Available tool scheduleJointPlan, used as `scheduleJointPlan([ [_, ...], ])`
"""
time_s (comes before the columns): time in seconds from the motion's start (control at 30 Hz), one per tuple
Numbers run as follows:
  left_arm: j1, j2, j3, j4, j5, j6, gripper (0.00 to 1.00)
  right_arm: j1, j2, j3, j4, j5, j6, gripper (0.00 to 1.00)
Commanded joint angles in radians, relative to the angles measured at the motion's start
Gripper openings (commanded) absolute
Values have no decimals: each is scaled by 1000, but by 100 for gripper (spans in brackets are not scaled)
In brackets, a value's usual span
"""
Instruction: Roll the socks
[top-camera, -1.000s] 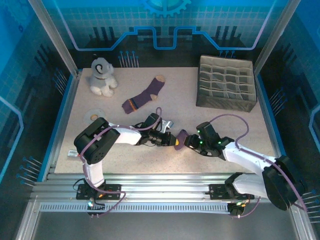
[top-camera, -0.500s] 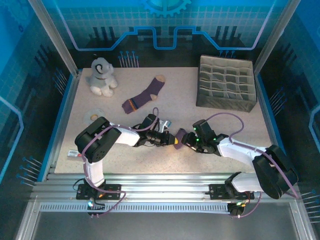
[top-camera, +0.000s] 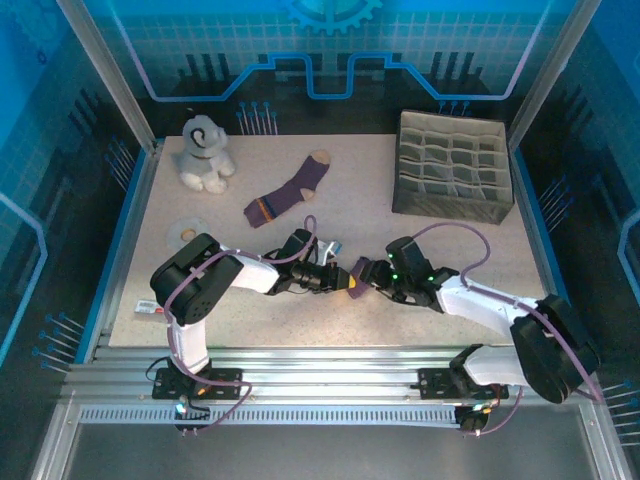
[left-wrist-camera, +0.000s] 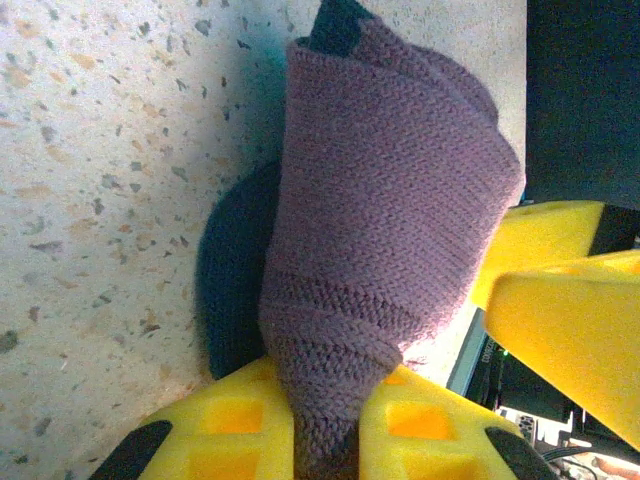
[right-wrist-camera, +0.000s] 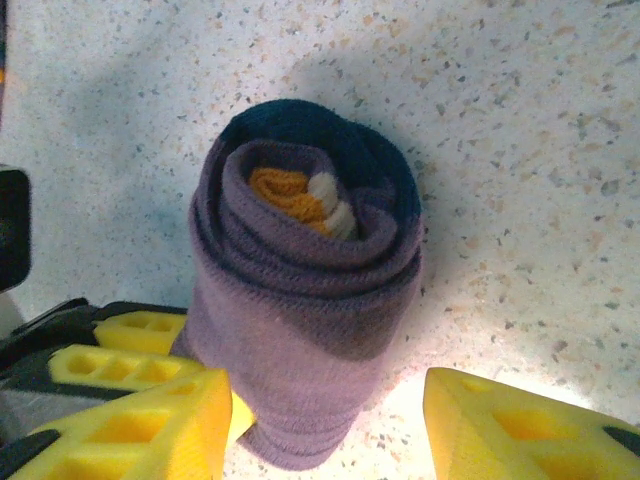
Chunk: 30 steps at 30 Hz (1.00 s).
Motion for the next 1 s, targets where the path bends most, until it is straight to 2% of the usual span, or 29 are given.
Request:
scheduleJointPlan([
  [0.0,9,55,-43,-113,-56,-17,0,4,57,40,31,25,11,53],
  [0.23,9,44,-45,-125,-56,3,0,1,171,70,12,21,-2,48],
  [0.4,10,-2,-55,-155,-73,48,17,3,190,13,43,18,23,41],
  [0.6,10,-61,-50,-196,-76,90,27,3,199,-16,62,17,26,41],
  [0.97,34,-176,-5,-387,-69,193,31,2,248,8,51,4,1,41],
])
